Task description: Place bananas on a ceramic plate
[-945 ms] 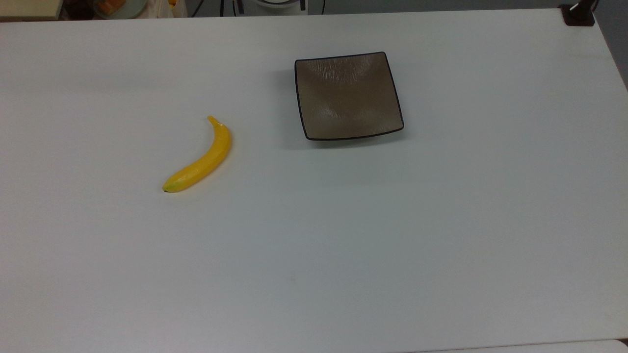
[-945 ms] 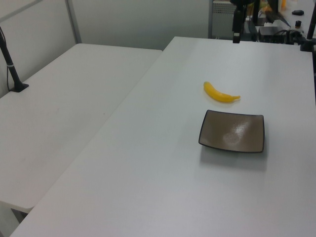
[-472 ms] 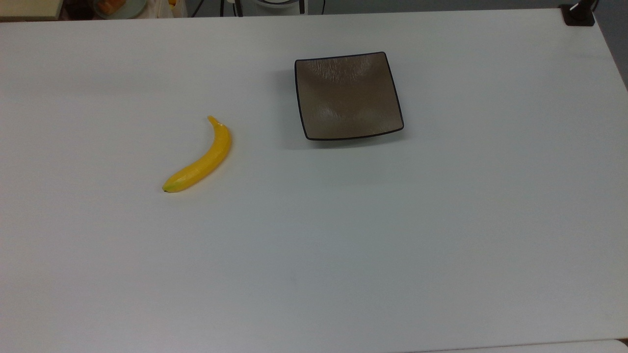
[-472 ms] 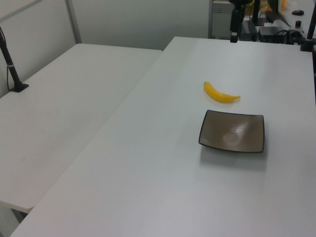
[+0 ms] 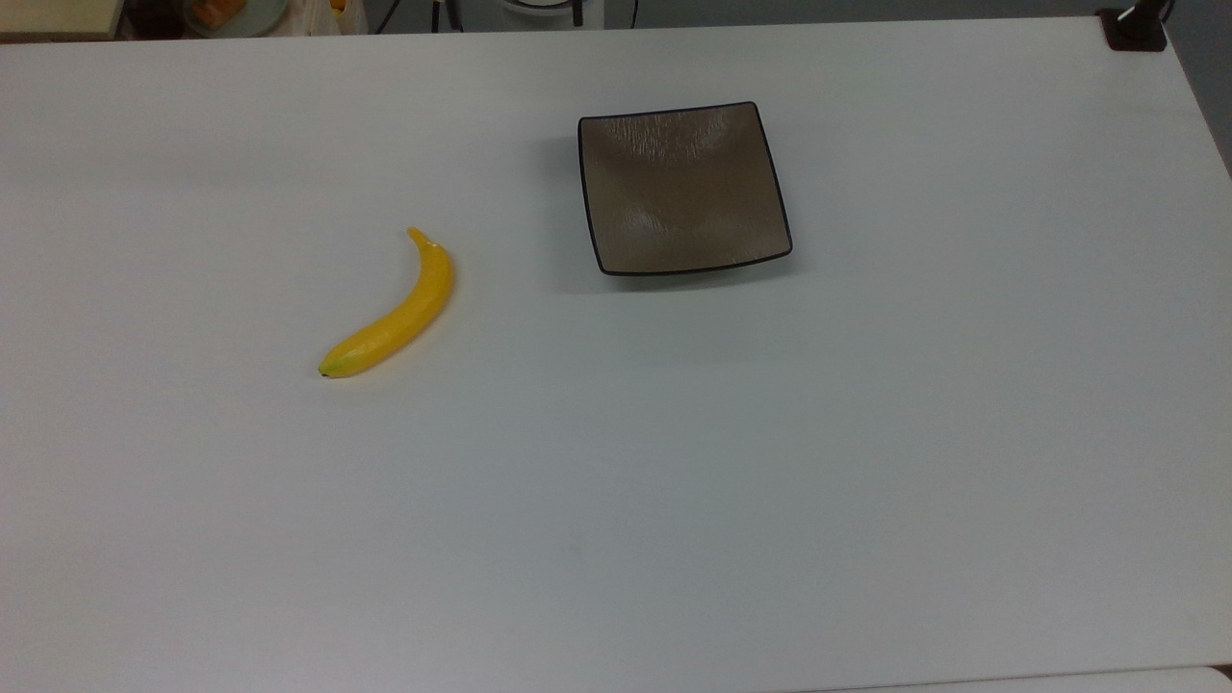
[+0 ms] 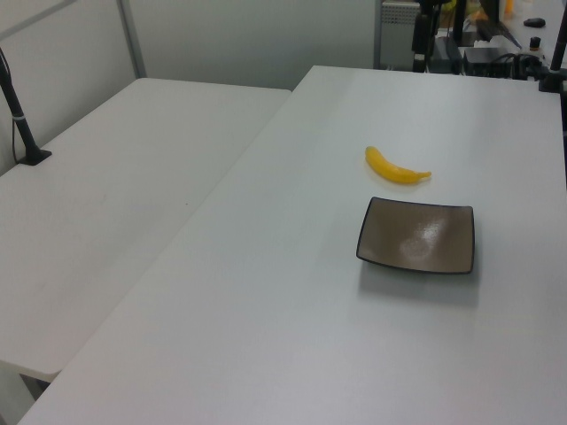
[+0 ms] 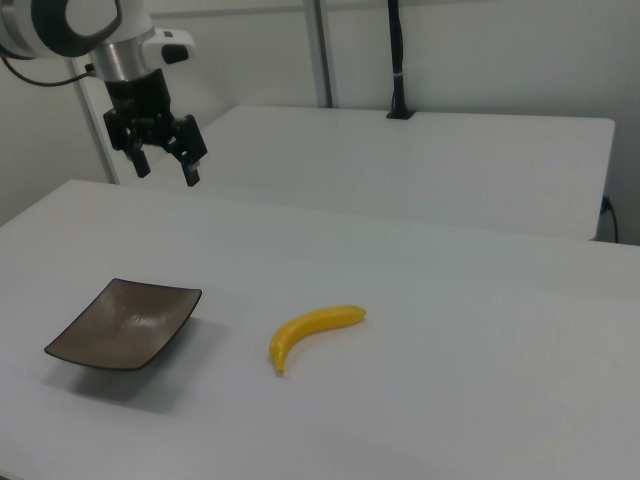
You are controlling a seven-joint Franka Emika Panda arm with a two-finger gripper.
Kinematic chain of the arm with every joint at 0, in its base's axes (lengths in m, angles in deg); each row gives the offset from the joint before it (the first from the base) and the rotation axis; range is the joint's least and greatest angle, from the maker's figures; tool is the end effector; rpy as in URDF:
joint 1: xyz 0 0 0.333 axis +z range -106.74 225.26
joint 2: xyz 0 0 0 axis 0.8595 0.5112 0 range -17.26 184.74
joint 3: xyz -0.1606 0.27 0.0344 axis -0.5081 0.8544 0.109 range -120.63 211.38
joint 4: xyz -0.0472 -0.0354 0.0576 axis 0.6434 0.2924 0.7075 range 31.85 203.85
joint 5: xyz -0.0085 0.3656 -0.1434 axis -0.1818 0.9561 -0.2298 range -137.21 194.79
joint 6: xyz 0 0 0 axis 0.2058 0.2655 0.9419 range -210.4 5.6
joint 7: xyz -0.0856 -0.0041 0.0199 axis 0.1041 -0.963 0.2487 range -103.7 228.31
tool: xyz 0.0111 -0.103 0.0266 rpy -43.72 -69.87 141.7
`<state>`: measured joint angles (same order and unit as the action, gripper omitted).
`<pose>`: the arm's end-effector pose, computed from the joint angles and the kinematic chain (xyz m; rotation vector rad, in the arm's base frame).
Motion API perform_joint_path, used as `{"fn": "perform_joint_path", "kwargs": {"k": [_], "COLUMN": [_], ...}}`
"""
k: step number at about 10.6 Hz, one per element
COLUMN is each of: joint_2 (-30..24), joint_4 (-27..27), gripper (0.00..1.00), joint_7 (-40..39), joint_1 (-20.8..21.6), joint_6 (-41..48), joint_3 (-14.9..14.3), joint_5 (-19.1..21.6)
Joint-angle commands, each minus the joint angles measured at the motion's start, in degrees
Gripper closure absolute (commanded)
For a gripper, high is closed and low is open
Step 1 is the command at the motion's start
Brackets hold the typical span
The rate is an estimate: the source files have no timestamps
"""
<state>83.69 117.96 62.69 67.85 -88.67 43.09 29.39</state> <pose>0.5566 0.0626 0.6294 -3.1224 -0.1610 -0.0865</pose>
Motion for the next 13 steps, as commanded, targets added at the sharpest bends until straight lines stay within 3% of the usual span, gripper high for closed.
{"fn": "perform_joint_path", "kwargs": {"k": [1,3,5,8,13], "joint_2": [2.2,5.6,6.6,10.0,14.6], "joint_4": [-5.0,-8.4,-8.5,-7.4,-1.1], "gripper": [0.00,0.00,0.00,0.00,0.00], "joint_7": [5.3,10.1,10.3,10.3,11.7], "joint_1": [-4.4,-8.6,-12.6,-14.3,-14.9], "joint_6": [0.0,-0.2,-0.9,-1.3,-11.8], "joint_3": [-0.2,0.1,0.2,0.2,0.7], "joint_5": [1.2,1.3,1.9,1.9,2.5]}}
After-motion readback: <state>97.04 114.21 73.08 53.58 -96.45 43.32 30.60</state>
